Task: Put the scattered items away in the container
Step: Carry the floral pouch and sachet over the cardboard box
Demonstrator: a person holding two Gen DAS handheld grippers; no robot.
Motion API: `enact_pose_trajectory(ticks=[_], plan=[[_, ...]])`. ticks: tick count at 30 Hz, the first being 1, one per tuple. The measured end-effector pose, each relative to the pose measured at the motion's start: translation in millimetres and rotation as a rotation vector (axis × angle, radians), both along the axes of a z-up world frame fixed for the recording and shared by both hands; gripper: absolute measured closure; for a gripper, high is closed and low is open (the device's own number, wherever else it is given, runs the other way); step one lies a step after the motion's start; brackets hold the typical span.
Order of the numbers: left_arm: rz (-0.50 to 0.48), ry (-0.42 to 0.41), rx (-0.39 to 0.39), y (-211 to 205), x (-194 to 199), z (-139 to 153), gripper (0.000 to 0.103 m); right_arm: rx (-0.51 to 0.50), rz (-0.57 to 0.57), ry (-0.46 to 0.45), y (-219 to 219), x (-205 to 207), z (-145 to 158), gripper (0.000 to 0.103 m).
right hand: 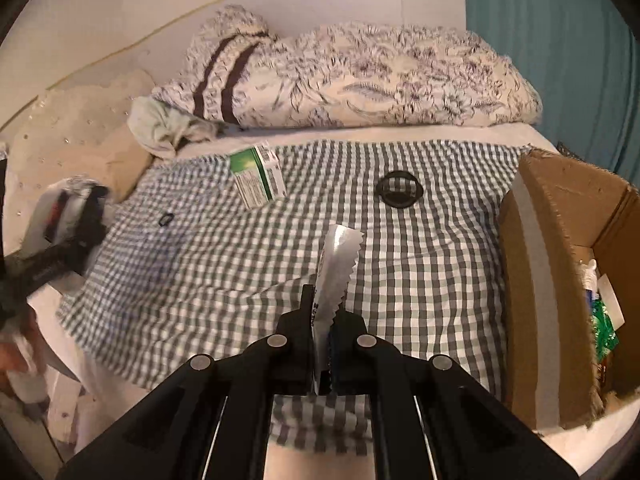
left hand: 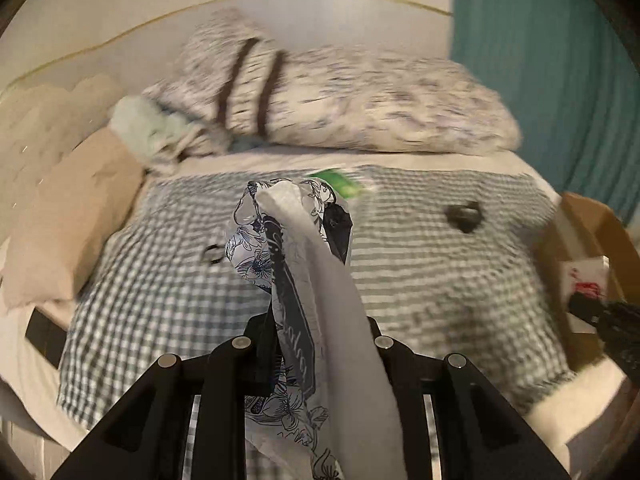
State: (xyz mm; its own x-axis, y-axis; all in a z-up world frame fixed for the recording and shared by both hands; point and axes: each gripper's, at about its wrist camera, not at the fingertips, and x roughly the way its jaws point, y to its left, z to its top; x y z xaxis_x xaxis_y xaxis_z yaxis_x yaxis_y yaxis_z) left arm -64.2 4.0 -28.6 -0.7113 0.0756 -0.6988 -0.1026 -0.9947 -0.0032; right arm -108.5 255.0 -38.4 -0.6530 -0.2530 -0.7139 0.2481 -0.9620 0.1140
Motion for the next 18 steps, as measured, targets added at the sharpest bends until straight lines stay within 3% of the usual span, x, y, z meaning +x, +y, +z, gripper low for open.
enact_pose_trajectory(ticks=[8, 18], plan=[[-0.182, 0.019, -0.006, 107.6, 25.0, 21.4, 0.078, -0.01, -0.035, 0.036, 40.9, 27.7, 26.6, 0.098], [-0.404, 0.036, -0.009, 242.1, 34.5, 43.4, 0.078, 0.004, -0.208, 0.056, 137.0, 40.3, 54.8, 0.098]])
